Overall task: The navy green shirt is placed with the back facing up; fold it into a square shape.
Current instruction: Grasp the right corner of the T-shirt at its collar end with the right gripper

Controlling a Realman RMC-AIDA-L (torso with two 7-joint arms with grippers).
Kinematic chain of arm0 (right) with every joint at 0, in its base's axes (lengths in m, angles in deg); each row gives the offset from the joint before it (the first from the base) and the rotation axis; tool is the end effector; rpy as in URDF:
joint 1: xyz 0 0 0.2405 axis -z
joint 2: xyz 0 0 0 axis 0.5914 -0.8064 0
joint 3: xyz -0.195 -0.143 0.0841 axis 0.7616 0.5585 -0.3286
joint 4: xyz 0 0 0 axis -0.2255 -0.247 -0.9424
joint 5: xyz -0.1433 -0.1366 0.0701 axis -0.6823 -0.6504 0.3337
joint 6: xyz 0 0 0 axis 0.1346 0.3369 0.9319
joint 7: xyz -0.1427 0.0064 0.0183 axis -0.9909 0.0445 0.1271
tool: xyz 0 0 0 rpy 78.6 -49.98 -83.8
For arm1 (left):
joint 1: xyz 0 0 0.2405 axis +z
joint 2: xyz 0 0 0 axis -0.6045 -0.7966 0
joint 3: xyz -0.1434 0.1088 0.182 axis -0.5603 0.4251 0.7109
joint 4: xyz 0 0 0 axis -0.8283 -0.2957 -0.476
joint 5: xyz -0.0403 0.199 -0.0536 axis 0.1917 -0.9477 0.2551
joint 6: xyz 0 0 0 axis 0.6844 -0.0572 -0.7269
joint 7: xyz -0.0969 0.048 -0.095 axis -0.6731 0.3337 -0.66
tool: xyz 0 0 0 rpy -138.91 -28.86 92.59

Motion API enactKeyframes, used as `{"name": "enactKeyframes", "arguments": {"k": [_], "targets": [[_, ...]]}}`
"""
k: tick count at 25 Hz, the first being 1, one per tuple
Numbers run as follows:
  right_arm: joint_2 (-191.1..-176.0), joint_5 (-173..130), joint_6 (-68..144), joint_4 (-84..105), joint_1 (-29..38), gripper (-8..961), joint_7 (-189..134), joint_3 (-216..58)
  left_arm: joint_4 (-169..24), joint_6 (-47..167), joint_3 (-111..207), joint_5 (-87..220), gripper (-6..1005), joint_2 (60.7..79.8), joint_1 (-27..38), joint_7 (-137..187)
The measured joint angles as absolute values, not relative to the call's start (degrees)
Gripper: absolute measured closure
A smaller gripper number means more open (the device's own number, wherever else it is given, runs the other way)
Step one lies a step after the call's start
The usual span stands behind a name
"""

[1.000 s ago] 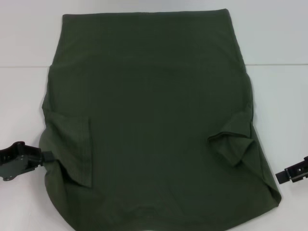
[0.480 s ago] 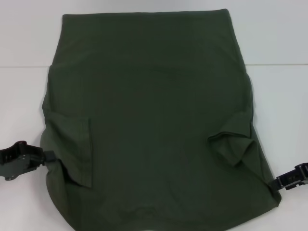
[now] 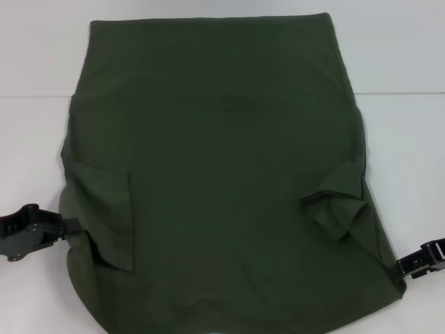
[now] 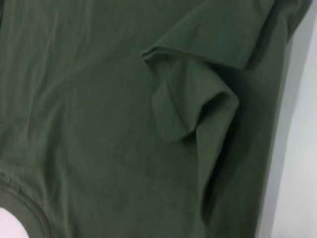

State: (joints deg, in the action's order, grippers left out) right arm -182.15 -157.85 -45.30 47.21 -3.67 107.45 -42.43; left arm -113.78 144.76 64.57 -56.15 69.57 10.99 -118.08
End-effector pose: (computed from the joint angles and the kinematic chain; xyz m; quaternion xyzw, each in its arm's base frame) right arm 0.2973 0.3492 0.0402 -0.8027 0.5849 -0.0816 0.0829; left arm -0.3425 0.3019 0.0660 -0.6386 -0.7309 -0.2169 0.1045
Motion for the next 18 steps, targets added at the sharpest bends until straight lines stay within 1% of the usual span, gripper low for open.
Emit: {"name": "enactKeyframes", "arguments": {"k": [14,18], "targets": [[-184.29,-157.9,-44.2,47.1,-4.33,474,107.74,-41.26,-113.78,144.69,64.57,-56.15,925,69.61,11.01,-118.26],[-185.12,-157.75,-44.07,46.96,-5.15,478,107.43,-41.23,-113.78,144.69,64.57,-55.81,925,69.63,11.0,-118.27]]}}
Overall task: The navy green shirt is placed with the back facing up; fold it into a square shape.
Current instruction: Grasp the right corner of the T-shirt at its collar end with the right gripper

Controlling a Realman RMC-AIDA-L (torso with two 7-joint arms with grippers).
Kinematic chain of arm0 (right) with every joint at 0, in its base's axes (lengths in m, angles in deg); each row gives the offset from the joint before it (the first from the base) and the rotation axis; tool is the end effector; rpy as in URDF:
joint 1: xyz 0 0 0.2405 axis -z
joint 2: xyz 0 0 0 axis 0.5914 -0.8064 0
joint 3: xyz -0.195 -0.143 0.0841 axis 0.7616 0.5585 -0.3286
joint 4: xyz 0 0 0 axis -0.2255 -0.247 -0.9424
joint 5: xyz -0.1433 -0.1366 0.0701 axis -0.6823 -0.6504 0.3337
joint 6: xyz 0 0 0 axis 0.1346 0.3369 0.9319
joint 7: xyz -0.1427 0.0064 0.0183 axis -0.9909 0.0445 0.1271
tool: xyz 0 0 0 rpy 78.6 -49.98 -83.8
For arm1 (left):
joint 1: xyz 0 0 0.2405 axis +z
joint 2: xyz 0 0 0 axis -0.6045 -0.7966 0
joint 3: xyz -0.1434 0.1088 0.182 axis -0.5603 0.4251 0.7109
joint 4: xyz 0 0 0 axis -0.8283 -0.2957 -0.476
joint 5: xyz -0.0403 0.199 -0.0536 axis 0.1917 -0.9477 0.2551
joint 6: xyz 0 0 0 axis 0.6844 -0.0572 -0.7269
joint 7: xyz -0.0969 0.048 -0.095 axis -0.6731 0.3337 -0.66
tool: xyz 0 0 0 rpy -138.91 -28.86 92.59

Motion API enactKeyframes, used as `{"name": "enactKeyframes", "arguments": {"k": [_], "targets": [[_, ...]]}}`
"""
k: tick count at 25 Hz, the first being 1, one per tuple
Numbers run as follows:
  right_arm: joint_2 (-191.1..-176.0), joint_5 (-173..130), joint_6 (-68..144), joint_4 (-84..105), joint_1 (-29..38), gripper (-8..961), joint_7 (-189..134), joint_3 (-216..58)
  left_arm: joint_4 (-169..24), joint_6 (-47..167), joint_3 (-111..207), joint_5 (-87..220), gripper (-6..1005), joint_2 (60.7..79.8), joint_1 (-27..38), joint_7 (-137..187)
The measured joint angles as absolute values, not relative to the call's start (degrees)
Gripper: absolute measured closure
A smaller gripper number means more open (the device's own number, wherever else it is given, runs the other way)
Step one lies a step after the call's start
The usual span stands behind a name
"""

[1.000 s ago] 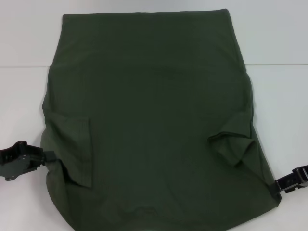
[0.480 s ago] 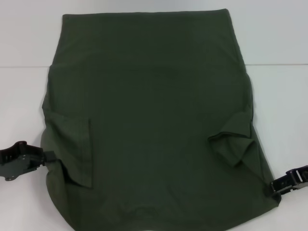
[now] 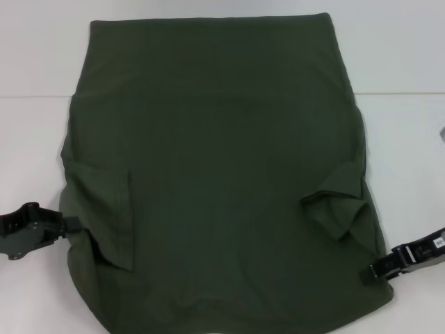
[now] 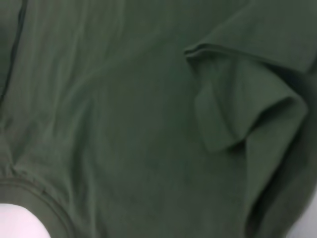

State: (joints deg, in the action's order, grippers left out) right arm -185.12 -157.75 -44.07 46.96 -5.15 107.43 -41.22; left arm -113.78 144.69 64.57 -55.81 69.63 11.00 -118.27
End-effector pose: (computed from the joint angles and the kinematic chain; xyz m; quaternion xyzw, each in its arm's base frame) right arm 0.2810 0.3510 0.0150 -0.8151 0.5700 -0.0807 0.0654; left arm -0.3420 0.3024 0.0660 -0.6371 -0.7314 -0.2201 0.1040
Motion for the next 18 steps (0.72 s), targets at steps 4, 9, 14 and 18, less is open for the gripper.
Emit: {"name": "enactKeyframes", "arguments": {"k": [4,9,14,18], "targets": [[-185.71,-157.58,-43.78,46.26,-6.25,482,107.21,-41.22,-113.78,144.69,64.57,-55.63,924,69.65,10.99,-118.27],[-185.87,-157.41,-43.67,45.9,-6.7,486,107.22,-41.23,-113.78,144.69,64.57,-55.58,924,69.78,11.0,-118.27],[-185.82,-157.33,-44.08,46.36,-6.5,491,107.47,-41.71,-113.78,144.69,64.56,-55.54,925,69.82,11.01,-118.27],[-185.78,-157.27,-44.35,46.46,-6.48,494,107.51,-41.69,-113.78,144.74,64.56,-55.53,925,69.87,10.9,-118.27]]}}
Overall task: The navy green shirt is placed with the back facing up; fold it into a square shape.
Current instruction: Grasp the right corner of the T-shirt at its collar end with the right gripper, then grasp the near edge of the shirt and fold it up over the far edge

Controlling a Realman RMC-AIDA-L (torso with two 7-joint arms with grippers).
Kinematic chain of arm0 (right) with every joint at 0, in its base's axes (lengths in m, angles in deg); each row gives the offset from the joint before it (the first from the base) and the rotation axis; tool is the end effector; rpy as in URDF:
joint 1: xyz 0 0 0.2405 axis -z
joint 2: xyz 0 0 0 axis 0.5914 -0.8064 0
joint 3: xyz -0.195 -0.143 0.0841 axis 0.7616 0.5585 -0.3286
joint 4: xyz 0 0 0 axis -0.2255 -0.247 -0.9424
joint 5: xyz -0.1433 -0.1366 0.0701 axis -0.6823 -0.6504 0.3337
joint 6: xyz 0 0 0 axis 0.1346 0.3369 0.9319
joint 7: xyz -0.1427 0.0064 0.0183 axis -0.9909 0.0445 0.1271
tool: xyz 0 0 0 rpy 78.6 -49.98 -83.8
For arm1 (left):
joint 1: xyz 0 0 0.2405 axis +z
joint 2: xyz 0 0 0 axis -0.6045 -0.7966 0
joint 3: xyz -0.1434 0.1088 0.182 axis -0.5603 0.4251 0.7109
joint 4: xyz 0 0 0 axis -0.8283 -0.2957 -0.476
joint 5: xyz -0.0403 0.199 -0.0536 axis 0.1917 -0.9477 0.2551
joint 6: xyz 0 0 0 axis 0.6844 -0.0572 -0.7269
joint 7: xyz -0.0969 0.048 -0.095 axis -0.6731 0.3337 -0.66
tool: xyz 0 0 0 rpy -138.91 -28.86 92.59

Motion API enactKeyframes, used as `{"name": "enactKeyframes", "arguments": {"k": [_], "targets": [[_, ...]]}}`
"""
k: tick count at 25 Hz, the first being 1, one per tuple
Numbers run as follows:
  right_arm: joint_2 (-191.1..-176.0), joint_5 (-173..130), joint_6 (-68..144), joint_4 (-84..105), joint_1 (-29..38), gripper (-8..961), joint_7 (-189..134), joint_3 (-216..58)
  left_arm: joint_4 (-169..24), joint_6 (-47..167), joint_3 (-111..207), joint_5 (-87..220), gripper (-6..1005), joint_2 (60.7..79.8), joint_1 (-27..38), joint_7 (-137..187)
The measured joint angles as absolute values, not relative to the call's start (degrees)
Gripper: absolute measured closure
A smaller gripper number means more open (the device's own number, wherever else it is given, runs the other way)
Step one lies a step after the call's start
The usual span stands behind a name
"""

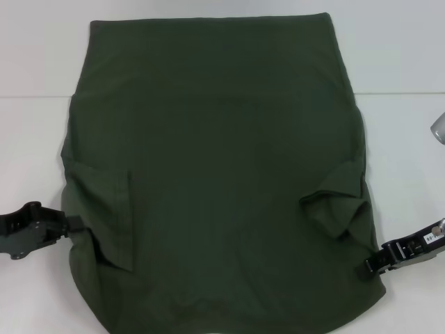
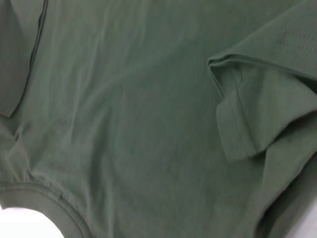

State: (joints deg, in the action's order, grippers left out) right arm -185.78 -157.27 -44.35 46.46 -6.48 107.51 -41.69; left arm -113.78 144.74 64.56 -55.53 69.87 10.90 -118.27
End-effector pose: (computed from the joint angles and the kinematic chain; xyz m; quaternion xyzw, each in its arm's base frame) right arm 0.2703 0.3544 0.0087 -0.8200 0.5652 -0.0724 0.0547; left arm -0.3402 0.3030 0.0644 -0.6374 -0.7305 -0.2231 0.1013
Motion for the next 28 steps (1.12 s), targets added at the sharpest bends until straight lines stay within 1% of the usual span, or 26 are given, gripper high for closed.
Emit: {"name": "enactKeyframes", "arguments": {"k": [2,8,10,13,16,23,28], "targets": [[-185.81,-157.25,-44.35,46.47,-6.51,496,107.5,-41.65,-113.78,144.85,64.56,-55.53,925,69.9,10.9,-118.26],[-185.77,-157.21,-44.33,46.51,-6.69,704,107.51,-41.8,-113.78,145.44,64.57,-55.01,924,69.83,11.12,-117.97],[-185.76,-157.16,-44.64,46.52,-6.78,908,107.41,-41.81,-113.78,146.08,64.68,-54.85,924,69.65,11.25,-117.68],[-185.46,-156.73,-45.9,46.52,-6.8,904,107.17,-41.82,-114.08,148.04,65.08,-55.07,924,69.19,11.58,-117.24],[-184.8,-156.45,-48.11,46.74,-6.74,900,107.01,-41.87,-115.17,150.03,65.24,-55.47,925,68.88,12.44,-117.16],[-183.84,-156.3,-53.29,47.89,-5.7,890,106.15,-42.2,-119.3,155.29,64.96,-56.36,924,68.84,15.88,-117.25],[-183.7,-156.49,-55.97,47.91,-5.12,884,105.16,-42.06,-121.2,158.79,64.69,-56.39,924,68.6,18.27,-117.25]]}}
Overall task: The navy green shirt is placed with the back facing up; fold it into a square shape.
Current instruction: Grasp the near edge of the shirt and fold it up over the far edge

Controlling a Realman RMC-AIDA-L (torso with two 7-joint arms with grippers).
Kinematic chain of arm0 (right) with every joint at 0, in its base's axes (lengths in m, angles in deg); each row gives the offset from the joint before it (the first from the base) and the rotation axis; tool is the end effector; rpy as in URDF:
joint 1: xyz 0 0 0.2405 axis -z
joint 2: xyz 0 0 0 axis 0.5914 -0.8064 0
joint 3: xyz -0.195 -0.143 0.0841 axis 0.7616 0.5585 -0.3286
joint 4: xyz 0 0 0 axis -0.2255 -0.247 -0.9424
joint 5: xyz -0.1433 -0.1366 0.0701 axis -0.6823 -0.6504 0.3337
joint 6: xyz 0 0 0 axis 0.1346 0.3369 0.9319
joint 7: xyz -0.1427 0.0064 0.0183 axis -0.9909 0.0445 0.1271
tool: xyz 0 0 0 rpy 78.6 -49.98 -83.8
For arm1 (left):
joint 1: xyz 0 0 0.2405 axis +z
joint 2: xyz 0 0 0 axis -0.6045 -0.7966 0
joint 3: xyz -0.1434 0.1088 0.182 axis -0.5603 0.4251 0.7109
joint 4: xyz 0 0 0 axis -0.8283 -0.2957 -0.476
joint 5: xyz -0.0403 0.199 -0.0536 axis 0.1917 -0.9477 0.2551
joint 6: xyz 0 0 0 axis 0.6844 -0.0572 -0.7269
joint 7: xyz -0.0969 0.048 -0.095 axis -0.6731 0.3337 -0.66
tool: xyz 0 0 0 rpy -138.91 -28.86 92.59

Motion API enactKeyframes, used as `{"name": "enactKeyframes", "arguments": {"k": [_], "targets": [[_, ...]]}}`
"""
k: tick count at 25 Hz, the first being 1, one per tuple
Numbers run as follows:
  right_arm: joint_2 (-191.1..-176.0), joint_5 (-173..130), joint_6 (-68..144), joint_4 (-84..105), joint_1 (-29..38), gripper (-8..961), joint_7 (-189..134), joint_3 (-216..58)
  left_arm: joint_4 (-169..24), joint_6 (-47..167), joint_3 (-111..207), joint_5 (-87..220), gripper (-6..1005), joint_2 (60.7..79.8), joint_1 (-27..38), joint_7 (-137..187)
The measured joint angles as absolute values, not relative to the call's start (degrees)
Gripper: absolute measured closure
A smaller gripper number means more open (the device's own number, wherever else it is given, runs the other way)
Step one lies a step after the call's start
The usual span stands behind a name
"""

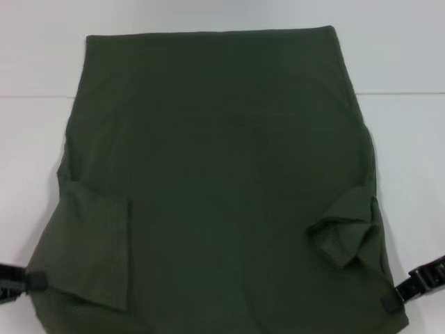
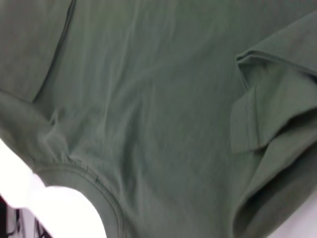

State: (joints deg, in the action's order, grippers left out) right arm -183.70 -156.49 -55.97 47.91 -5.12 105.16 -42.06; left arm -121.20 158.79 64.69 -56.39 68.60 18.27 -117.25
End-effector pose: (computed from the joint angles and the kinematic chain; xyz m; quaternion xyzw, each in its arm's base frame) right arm 0.2698 0.3310 0.0286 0.8231 -0.5607 0.0880 0.0197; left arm -0.3528 0.2442 0.0915 -0.6491 -0.7344 -0.1886 0.0612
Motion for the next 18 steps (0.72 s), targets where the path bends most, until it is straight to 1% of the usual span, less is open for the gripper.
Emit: {"name": "enactKeyframes", "arguments": {"k": [4,8,11,13,14,16,18], "targets": [[-183.56,-156.18,-57.65,47.91,-4.45,878,103.92,-42.55,-121.82,160.04,64.6,-56.42,924,68.27,19.2,-117.42],[-183.06,-154.93,-57.98,47.66,-4.29,873,102.9,-46.27,-121.39,161.01,64.63,-56.07,924,68.17,17.89,-117.41],[-182.36,-151.15,-57.7,47.85,-4.31,869,102.59,-49.77,-120.0,160.22,64.57,-55.76,924,68.0,14.58,-118.2],[-181.56,-147.72,-57.2,47.56,-4.6,866,102.75,-51.43,-118.46,158.92,64.44,-55.68,925,67.66,11.89,-119.24],[-181.23,-146.14,-57.09,47.39,-4.76,865,102.89,-51.9,-116.97,158.01,64.1,-55.47,925,67.25,9.42,-120.26],[-180.61,-142.68,-56.99,47.28,-5.17,862,103.36,-52.61,-115.5,157.42,63.44,-55.11,925,66.72,6.98,-121.17],[-180.0,-139.68,-56.76,47.32,-5.63,859,103.98,-53.27,-113.48,156.46,62.7,-54.47,925,65.66,3.83,-122.26]]}}
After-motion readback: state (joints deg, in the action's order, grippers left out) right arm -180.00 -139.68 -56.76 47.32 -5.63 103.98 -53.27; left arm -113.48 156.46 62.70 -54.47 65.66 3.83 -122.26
